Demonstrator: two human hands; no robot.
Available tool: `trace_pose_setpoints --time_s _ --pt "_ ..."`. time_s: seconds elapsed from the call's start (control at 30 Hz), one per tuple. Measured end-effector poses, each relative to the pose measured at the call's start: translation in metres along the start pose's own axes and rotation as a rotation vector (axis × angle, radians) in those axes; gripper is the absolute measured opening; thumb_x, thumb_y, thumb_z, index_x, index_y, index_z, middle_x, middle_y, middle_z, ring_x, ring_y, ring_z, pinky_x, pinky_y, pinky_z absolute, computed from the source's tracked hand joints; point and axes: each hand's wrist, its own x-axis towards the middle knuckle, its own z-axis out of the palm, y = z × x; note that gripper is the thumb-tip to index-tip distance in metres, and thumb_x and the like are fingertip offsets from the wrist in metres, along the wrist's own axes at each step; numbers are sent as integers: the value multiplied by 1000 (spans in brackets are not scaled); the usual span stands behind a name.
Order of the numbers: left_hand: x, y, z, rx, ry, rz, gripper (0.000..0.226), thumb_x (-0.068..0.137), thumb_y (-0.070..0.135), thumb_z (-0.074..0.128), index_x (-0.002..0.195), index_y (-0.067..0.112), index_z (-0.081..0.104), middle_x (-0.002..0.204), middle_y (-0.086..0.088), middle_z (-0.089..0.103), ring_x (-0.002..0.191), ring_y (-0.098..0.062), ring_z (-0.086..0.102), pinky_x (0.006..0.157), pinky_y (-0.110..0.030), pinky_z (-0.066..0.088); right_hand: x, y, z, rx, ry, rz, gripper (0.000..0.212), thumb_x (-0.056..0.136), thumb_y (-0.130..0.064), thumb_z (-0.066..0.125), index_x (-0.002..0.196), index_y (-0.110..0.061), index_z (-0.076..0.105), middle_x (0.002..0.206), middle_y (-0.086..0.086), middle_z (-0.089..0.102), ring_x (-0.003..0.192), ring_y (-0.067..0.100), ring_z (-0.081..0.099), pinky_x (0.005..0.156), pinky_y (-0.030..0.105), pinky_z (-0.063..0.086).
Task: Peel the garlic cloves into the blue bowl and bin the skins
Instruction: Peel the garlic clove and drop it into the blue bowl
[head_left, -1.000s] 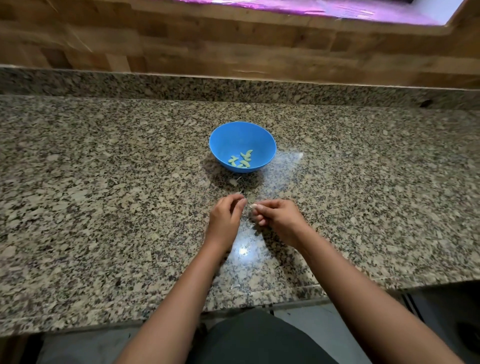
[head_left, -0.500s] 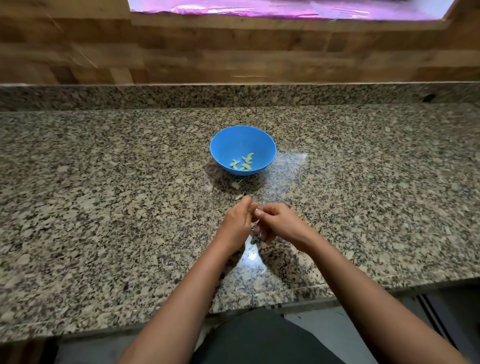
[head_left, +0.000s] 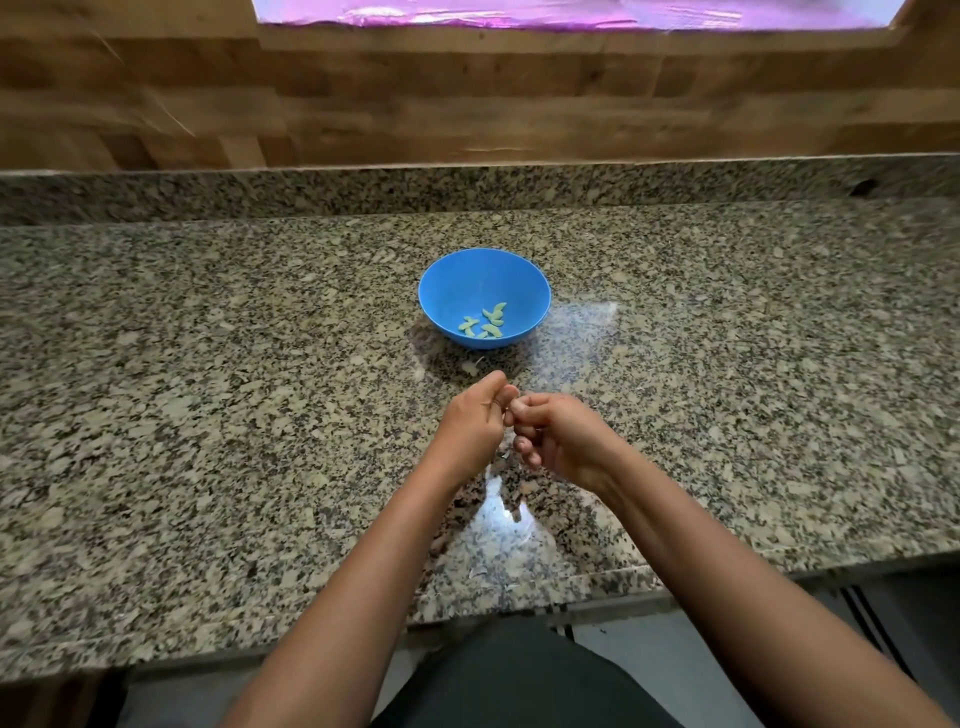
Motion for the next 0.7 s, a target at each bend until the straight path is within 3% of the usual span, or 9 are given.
trace_pose_setpoints --time_s 0.07,0.2,0.27,0.33,0.4,0.47,0.53,0.6,0.7 --pt "2 3 0 15 0 -10 21 99 11 39 79 12 48 78 4 56 69 -6 48 54 -10 36 -1 1 1 -118 48 -68 24 97 -7 42 76 -6 54 56 3 45 45 11 45 40 21 37" --pt "4 6 5 -67 -30 -162 17 101 23 39 99 29 54 83 14 48 68 0 43 62 -18 37 -5 14 8 -853 291 -451 25 92 -2 46 73 -15 53 67 -3 52 55 6 44 48 13 36" --pt "4 4 7 -21 -11 -131 18 100 22 40 105 20 57 86 8 54 74 -14 54 67 -31 45 -2 16 6 -779 274 -412 20 93 -4 46 79 -11 57 67 -2 53 54 7 47 49 16 38" --pt "1 0 9 73 44 -37 16 97 13 41 88 14 53 90 -6 63 82 -26 60 69 -37 47 -1 11 1 -348 165 -167 21 96 -8 44 78 -6 56 62 3 50 48 11 47 44 21 39" --pt "-1 -3 12 117 59 5 18 95 6 40 84 12 52 98 -7 65 88 -21 60 73 -33 49 -2 9 0 -16 96 15 23 96 -6 42 76 -5 54 59 3 46 46 10 43 41 20 36" --pt "-2 -4 13 108 61 -25 18 96 7 40 85 10 54 99 -5 64 90 -21 60 75 -34 51 -2 15 2 -179 163 -39 22 96 -7 44 78 -4 56 59 2 48 48 10 44 43 22 37" --pt "-1 -2 14 87 45 -113 19 98 14 40 86 12 54 96 -9 63 86 -25 58 71 -34 48 -3 22 3 -659 296 -275 19 93 -5 45 78 -4 57 63 -1 51 54 9 44 52 22 37" --pt "2 -3 15 14 8 -214 21 100 22 39 98 14 58 103 -12 63 90 -27 58 77 -37 48 -4 27 4 -963 359 -468 21 88 3 44 75 -10 53 66 -6 47 60 5 41 58 17 33" --pt "3 -5 17 -1 27 -252 25 100 27 38 107 15 59 100 -9 63 80 -20 56 67 -31 44 0 31 1 -957 379 -491 19 90 0 47 77 -8 58 69 0 54 61 9 46 58 23 41"
